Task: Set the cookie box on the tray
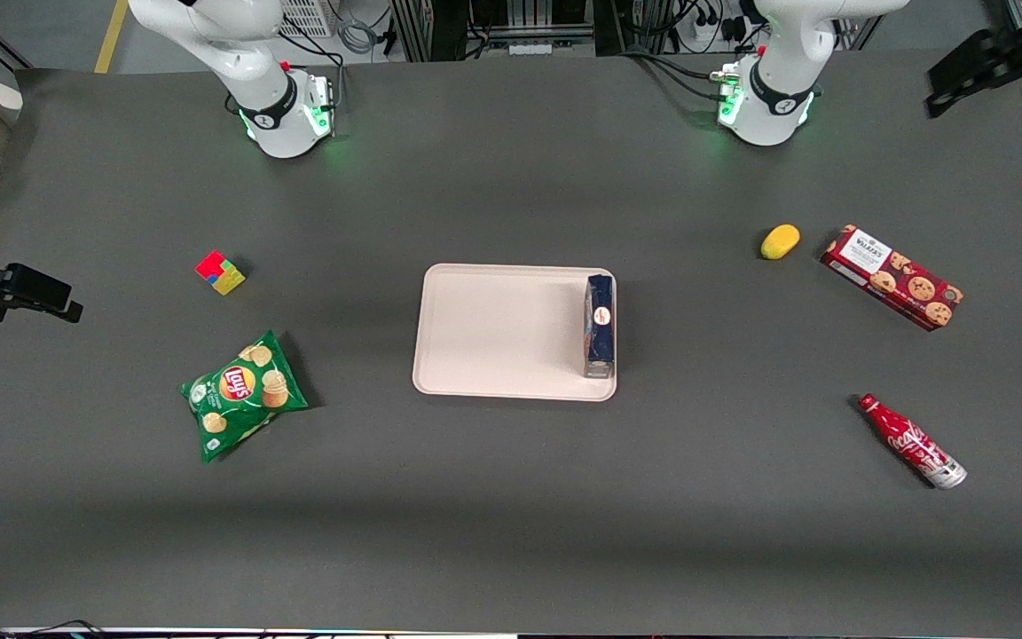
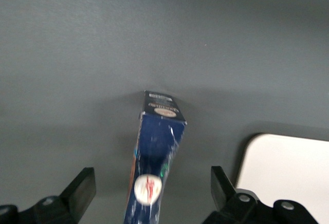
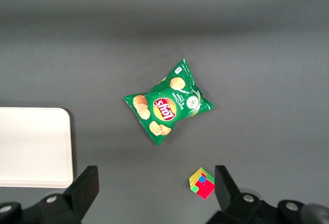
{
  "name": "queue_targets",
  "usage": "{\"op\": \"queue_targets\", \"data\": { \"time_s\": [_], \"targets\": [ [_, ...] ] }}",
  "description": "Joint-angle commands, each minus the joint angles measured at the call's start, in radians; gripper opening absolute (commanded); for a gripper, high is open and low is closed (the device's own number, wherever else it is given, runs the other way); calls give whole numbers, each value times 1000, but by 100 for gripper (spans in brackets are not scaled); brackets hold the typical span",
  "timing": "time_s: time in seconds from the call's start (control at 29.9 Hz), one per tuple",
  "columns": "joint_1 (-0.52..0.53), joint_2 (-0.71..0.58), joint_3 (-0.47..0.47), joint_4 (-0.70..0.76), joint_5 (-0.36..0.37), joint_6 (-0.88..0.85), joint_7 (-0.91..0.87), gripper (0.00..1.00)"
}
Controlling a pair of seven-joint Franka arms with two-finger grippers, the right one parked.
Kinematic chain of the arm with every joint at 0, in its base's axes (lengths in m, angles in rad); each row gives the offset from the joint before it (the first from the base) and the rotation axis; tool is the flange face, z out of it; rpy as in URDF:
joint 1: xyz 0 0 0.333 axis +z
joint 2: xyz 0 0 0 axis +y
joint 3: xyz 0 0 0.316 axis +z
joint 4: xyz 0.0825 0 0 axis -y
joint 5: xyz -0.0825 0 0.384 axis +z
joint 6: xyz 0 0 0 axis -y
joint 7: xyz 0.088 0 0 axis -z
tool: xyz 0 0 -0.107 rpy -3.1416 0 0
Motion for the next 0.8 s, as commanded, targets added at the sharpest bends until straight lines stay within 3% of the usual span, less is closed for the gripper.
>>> {"op": "queue_targets", "data": {
  "time_s": [0.0,0.77],
  "targets": [
    [-7,-91,6,-137,-5,77,12,100],
    [7,-63,6,-77,-12,37,12,100]
  ]
}}
